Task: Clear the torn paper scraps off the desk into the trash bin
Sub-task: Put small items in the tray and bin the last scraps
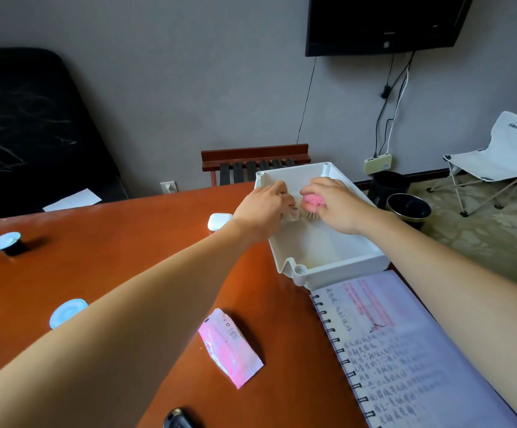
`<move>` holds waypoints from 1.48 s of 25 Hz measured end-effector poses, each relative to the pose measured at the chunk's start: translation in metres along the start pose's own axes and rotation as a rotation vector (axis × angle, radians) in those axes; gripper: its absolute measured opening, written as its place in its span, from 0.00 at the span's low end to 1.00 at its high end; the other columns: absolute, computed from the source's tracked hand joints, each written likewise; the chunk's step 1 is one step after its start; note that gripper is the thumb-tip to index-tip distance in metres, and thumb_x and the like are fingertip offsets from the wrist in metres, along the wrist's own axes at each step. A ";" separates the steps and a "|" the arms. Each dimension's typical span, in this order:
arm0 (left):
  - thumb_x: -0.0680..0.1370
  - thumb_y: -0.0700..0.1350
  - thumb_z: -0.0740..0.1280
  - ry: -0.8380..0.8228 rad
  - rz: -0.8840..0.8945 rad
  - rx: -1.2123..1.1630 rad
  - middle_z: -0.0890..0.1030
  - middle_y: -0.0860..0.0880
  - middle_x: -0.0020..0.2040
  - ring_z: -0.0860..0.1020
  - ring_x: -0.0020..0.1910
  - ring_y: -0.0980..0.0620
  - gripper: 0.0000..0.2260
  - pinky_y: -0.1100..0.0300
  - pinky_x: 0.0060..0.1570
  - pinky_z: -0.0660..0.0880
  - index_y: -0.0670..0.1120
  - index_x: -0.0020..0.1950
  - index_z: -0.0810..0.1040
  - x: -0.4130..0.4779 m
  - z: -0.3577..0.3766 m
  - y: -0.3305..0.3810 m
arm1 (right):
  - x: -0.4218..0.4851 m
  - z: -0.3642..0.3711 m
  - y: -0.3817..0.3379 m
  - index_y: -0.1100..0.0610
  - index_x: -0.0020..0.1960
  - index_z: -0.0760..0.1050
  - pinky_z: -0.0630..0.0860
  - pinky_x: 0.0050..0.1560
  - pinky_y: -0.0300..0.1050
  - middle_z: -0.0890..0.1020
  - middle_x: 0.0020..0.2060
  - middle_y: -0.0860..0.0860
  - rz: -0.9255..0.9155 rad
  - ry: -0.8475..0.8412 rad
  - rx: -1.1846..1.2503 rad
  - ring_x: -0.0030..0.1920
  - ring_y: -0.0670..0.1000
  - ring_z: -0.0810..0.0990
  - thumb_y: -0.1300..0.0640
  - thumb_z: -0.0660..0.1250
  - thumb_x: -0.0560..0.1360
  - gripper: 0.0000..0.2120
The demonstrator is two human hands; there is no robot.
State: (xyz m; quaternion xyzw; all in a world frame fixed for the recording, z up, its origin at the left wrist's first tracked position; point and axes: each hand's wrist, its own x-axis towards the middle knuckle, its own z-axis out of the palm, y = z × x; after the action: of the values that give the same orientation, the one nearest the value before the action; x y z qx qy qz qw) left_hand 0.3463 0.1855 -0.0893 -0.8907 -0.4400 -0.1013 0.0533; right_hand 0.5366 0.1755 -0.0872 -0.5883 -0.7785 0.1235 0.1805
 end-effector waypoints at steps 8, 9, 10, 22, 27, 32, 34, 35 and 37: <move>0.81 0.51 0.62 -0.013 0.042 -0.074 0.64 0.48 0.73 0.71 0.66 0.45 0.19 0.52 0.65 0.73 0.48 0.70 0.74 -0.004 0.000 0.002 | -0.011 -0.006 0.000 0.58 0.62 0.75 0.61 0.58 0.36 0.74 0.62 0.53 0.029 0.039 -0.052 0.66 0.55 0.68 0.64 0.64 0.75 0.16; 0.80 0.53 0.62 0.022 0.056 -0.001 0.65 0.48 0.71 0.69 0.67 0.45 0.19 0.51 0.67 0.70 0.49 0.70 0.74 -0.005 -0.001 0.003 | -0.012 -0.006 -0.001 0.57 0.62 0.75 0.61 0.59 0.36 0.74 0.61 0.52 0.033 0.042 -0.059 0.66 0.56 0.68 0.63 0.63 0.75 0.16; 0.80 0.54 0.61 0.049 0.045 0.071 0.66 0.47 0.69 0.67 0.67 0.45 0.20 0.50 0.67 0.68 0.50 0.70 0.73 -0.006 -0.002 0.003 | -0.013 -0.006 -0.002 0.57 0.62 0.75 0.62 0.60 0.38 0.73 0.59 0.49 0.032 0.049 -0.061 0.66 0.56 0.67 0.63 0.63 0.75 0.16; 0.82 0.48 0.59 -0.207 -0.118 -0.171 0.67 0.51 0.75 0.63 0.74 0.44 0.22 0.48 0.73 0.52 0.55 0.76 0.60 -0.029 -0.014 0.014 | -0.026 -0.008 -0.022 0.58 0.56 0.78 0.61 0.67 0.43 0.67 0.67 0.55 0.097 -0.026 -0.035 0.70 0.58 0.62 0.64 0.62 0.76 0.11; 0.81 0.47 0.62 -0.204 -0.123 -0.161 0.63 0.51 0.78 0.60 0.76 0.46 0.26 0.46 0.74 0.51 0.54 0.77 0.58 -0.039 -0.027 0.007 | -0.040 -0.018 -0.042 0.57 0.64 0.76 0.55 0.68 0.41 0.65 0.71 0.53 0.080 -0.020 -0.066 0.75 0.55 0.56 0.62 0.61 0.78 0.16; 0.81 0.48 0.62 -0.171 -0.140 -0.110 0.58 0.51 0.80 0.54 0.79 0.46 0.28 0.43 0.76 0.48 0.53 0.79 0.56 -0.069 -0.049 0.004 | -0.056 -0.021 -0.074 0.53 0.65 0.74 0.58 0.70 0.48 0.68 0.69 0.52 0.056 -0.027 -0.055 0.72 0.55 0.59 0.56 0.61 0.80 0.15; 0.81 0.47 0.61 -0.157 -0.158 -0.098 0.57 0.50 0.80 0.53 0.79 0.46 0.28 0.41 0.76 0.47 0.53 0.79 0.56 -0.087 -0.057 -0.002 | -0.060 -0.020 -0.090 0.50 0.64 0.75 0.58 0.71 0.50 0.71 0.65 0.49 0.016 -0.009 -0.088 0.71 0.54 0.63 0.55 0.60 0.80 0.14; 0.81 0.48 0.61 -0.150 -0.170 -0.093 0.56 0.50 0.80 0.53 0.79 0.46 0.28 0.41 0.76 0.47 0.53 0.80 0.55 -0.096 -0.060 -0.006 | -0.061 -0.018 -0.098 0.49 0.64 0.75 0.58 0.70 0.49 0.71 0.65 0.47 -0.001 0.002 -0.111 0.70 0.53 0.64 0.55 0.61 0.79 0.14; 0.81 0.48 0.61 -0.143 -0.200 -0.095 0.57 0.51 0.80 0.53 0.79 0.47 0.27 0.41 0.76 0.47 0.54 0.79 0.56 -0.116 -0.062 -0.014 | -0.064 -0.013 -0.114 0.48 0.65 0.75 0.57 0.65 0.43 0.71 0.67 0.45 -0.021 0.002 -0.133 0.70 0.50 0.64 0.57 0.61 0.78 0.16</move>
State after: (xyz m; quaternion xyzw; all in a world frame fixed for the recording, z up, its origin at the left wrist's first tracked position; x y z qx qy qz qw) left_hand 0.2582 0.0930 -0.0555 -0.8488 -0.5240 -0.0632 -0.0308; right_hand 0.4579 0.0823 -0.0377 -0.5909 -0.7910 0.0689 0.1429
